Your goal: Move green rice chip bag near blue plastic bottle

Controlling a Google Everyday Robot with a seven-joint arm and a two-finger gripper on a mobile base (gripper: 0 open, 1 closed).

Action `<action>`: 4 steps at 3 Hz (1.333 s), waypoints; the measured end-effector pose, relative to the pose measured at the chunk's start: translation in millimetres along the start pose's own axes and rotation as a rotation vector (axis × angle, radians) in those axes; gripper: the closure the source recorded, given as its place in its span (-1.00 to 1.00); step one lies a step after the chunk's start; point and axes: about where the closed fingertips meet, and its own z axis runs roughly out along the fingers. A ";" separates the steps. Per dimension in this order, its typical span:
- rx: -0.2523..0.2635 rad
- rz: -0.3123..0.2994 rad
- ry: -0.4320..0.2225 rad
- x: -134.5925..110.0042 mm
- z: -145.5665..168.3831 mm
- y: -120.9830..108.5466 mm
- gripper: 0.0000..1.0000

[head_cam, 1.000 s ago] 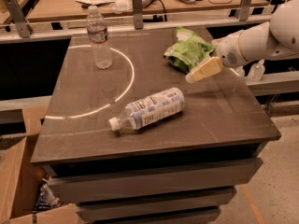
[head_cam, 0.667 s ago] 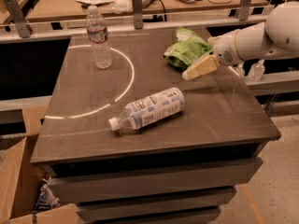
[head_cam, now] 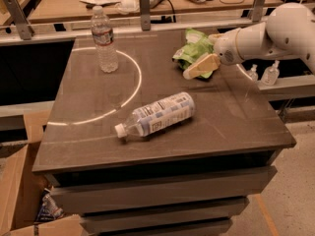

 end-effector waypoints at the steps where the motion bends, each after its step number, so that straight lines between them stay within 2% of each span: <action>1: -0.016 -0.019 -0.001 -3.2 14.6 -1.8 -0.67; 3: -0.116 -0.098 -0.024 -21.0 34.1 14.2 0.25; 4: -0.137 -0.114 -0.041 -31.3 33.6 19.5 0.72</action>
Offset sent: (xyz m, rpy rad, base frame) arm 0.0129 0.0387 0.0034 -0.0026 -0.0266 0.1815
